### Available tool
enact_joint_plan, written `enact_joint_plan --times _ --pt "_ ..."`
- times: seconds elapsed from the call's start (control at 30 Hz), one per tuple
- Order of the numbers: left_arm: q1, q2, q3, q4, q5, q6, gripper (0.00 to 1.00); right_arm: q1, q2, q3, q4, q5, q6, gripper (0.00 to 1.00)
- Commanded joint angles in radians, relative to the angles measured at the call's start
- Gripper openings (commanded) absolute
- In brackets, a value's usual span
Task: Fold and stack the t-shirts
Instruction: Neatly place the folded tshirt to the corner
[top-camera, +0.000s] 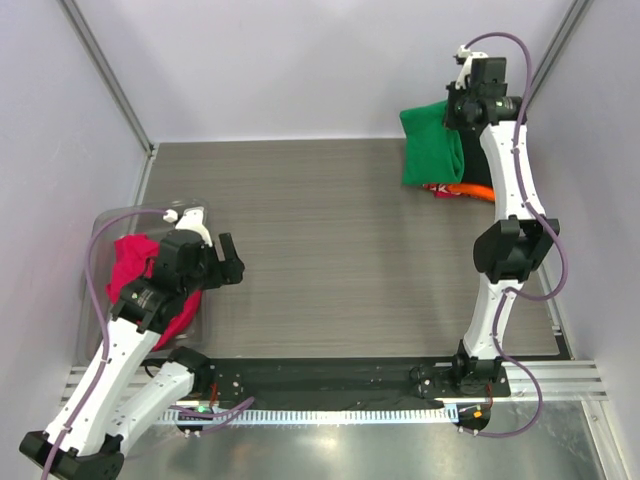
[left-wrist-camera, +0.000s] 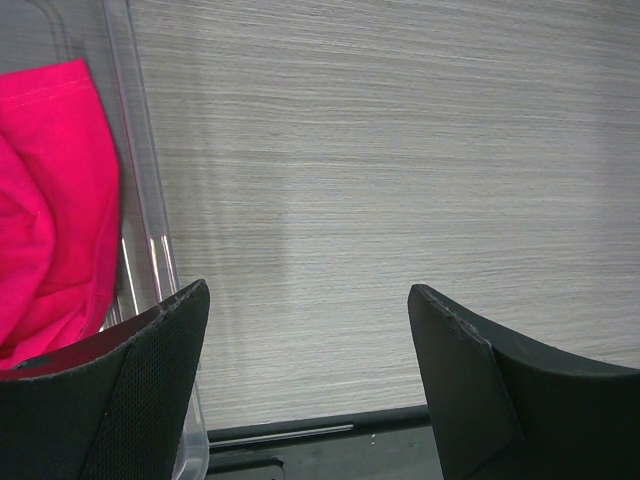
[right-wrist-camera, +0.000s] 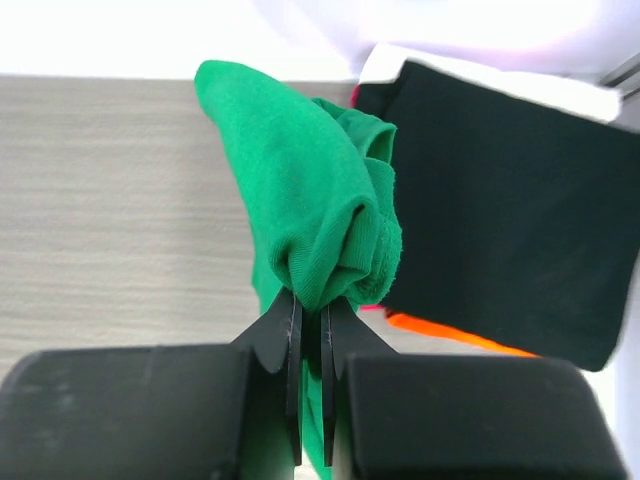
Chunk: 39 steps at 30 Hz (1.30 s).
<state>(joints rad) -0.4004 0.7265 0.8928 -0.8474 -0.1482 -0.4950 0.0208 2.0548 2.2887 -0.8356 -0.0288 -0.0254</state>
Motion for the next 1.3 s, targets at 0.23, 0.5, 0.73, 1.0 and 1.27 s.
enact_joint_plan --times 0.23,0.5,0.73,1.0,1.27 --pt "0.005 0.008 -0.006 0.044 0.013 -0.008 0.82 -0.081 -0.001 0.124 0.046 -0.029 -0.028 0.01" --pt "0.005 0.021 -0.008 0.045 0.021 -0.008 0.82 -0.137 0.048 0.133 0.056 -0.029 -0.042 0.01" --pt "0.005 0.027 -0.009 0.047 0.024 -0.008 0.82 -0.226 0.136 0.193 0.079 -0.062 -0.047 0.01" --pt "0.005 0.03 -0.009 0.047 0.033 -0.008 0.82 -0.374 0.294 0.224 0.22 -0.013 0.054 0.63" --pt "0.006 0.01 -0.011 0.047 0.022 -0.008 0.82 -0.335 0.292 0.206 0.22 0.004 0.113 1.0"
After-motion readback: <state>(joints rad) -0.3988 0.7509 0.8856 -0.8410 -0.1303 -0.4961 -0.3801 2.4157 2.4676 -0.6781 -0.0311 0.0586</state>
